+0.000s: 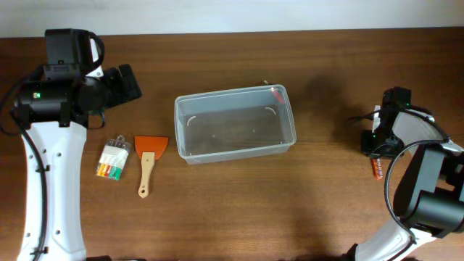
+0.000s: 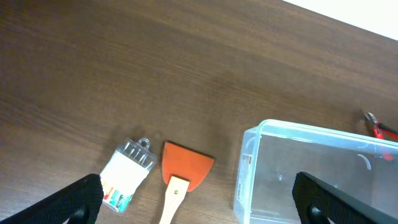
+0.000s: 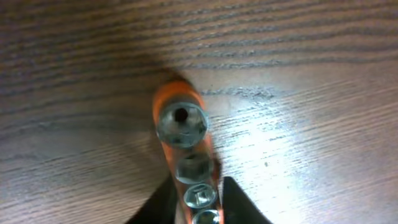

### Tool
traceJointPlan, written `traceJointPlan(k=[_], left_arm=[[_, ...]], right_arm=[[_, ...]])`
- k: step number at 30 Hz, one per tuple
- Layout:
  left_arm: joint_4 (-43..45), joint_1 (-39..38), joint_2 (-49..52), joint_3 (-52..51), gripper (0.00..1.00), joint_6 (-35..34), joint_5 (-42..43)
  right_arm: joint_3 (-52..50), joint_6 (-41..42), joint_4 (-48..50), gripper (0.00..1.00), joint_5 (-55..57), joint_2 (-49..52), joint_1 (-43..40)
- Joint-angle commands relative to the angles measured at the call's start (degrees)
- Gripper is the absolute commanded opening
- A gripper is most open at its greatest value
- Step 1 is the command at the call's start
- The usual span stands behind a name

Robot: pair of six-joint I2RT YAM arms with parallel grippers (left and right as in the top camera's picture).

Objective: Pack container
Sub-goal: 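Move the right gripper to the orange socket rail and grasp it, then lift the socket rail and lower it into the clear box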

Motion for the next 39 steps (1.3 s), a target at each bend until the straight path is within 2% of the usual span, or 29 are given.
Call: traceJointPlan(k=[1, 7, 14, 23, 31, 39], left_arm=[[-0.1, 0.1, 0.0, 0.3, 0.99, 0.5, -0.4], [-0.1, 0.1, 0.0, 0.3, 0.99, 0.5, -0.4], [-0.1, 0.1, 0.0, 0.3, 0.99, 0.5, -0.4], [-0.1, 0.1, 0.0, 0.3, 0.99, 0.5, -0.4], [-0.1, 0.1, 0.0, 0.3, 0.99, 0.5, -0.4], [-0.1, 0.1, 0.0, 0.3, 0.99, 0.5, -0.4]], right_arm=[[-0.9, 3.0, 0.0, 0.17, 0.0, 2.4, -0.4], [-0.9, 3.0, -0.3, 0.04, -4.4, 2.4, -0.4], [4.2, 3.0, -4.0, 0.04, -6.4, 0.6, -0.3], [22.7, 3.0, -14.7, 0.04, -6.7, -1.0, 1.7], [35.5, 3.0, -22.9, 0.04, -7.5, -1.1, 9.5], [44.0, 3.0, -28.5, 0.04, -8.6, -1.1, 23.5]])
